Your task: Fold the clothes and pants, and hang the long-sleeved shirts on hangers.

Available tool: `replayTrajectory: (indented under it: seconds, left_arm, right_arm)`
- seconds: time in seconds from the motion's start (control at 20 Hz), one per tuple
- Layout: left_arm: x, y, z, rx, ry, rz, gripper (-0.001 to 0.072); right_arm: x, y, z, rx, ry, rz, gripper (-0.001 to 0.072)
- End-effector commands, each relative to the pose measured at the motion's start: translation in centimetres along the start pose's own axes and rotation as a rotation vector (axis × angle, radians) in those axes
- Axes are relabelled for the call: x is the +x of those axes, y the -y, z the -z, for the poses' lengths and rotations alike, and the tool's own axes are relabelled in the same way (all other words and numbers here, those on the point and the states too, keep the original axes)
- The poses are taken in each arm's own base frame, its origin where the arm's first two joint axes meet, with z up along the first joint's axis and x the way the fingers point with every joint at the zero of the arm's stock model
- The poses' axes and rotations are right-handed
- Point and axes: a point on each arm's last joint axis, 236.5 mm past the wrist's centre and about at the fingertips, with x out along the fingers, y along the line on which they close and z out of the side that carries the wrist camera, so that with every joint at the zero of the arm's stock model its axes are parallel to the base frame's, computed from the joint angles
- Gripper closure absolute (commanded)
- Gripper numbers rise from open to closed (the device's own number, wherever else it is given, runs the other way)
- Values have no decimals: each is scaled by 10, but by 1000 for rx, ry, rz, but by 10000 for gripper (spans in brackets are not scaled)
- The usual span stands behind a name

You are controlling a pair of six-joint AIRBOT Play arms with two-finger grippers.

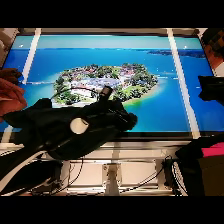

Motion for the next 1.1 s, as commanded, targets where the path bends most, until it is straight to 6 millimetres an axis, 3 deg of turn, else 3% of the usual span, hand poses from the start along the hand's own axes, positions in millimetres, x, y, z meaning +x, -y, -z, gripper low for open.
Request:
replayTrajectory:
  seconds: [0.0, 0.05, 0.1, 0.3, 0.5, 0.6, 0.7, 0.75, 0.8, 0.95, 1.05]
  left_arm:
    - [22, 23, 16, 18, -48, 38, 512]
    - [22, 22, 16, 16, -47, 37, 202]
    - [20, 21, 15, 13, -48, 38, 4]
    - [-3, 21, 3, 41, -62, 65, 12]
    - [-59, 1, -58, 121, 97, -2, 13]
    - [-96, -8, -87, 146, 188, -42, 13]
    - [-132, -14, -112, 152, 278, -75, 13]
    - [-148, -15, -122, 156, 319, -91, 13]
    - [-163, -17, -130, 161, 359, -108, 13]
    - [-189, -22, -144, 167, 427, -144, 13]
    - [-192, -23, -146, 166, 436, -151, 13]
  right_arm:
    - [0, -1, 0, 2, 2, -2, 672]
    - [0, -1, 0, 2, 2, -2, 672]
    - [0, -2, -1, 4, 3, -6, 671]
    - [-1, -19, 9, 31, -38, -77, 672]
    - [-4, -31, 31, 32, -132, -129, 673]
    - [-8, -32, 61, 18, -261, -141, 673]
    - [-11, -30, 104, 25, -436, -155, 669]
    - [-10, -29, 124, 58, -509, -163, 622]
    - [-7, -29, 144, 120, -578, -172, 488]
    - [-1, -34, 206, 278, -782, -216, 457]
    - [7, -56, 235, 414, -859, -323, 434]
